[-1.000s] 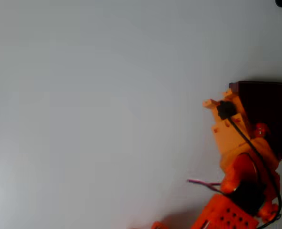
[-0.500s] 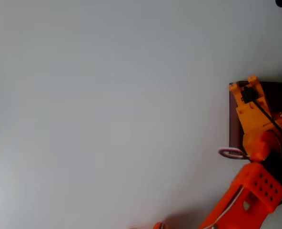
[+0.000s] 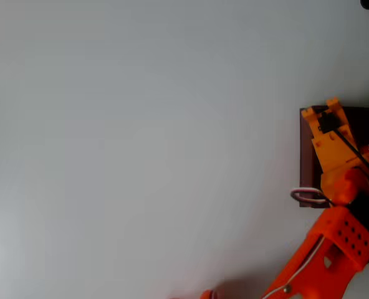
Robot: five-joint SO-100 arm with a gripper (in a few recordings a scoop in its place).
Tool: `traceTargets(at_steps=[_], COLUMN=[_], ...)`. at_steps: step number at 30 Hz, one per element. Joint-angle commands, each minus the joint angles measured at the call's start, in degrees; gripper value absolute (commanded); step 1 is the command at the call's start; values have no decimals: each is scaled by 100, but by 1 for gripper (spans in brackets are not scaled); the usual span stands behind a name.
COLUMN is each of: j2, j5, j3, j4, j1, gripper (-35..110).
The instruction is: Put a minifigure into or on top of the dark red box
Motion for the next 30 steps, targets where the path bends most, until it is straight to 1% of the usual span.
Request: traceTargets(at_steps=[1, 5, 8, 15, 21, 24, 30], j2=[176, 519, 1072, 2725, 4755, 5581, 7137], j5=[44, -79, -167, -308, -343, -334, -123], j3=[-114, 123, 413, 949, 1837, 2162, 3173], j4=[141, 158, 264, 1195, 1854, 2215, 2338], j1=[-18, -141, -229, -721, -1582, -2188, -3516], gripper=[26, 21, 21, 22, 22, 21, 23])
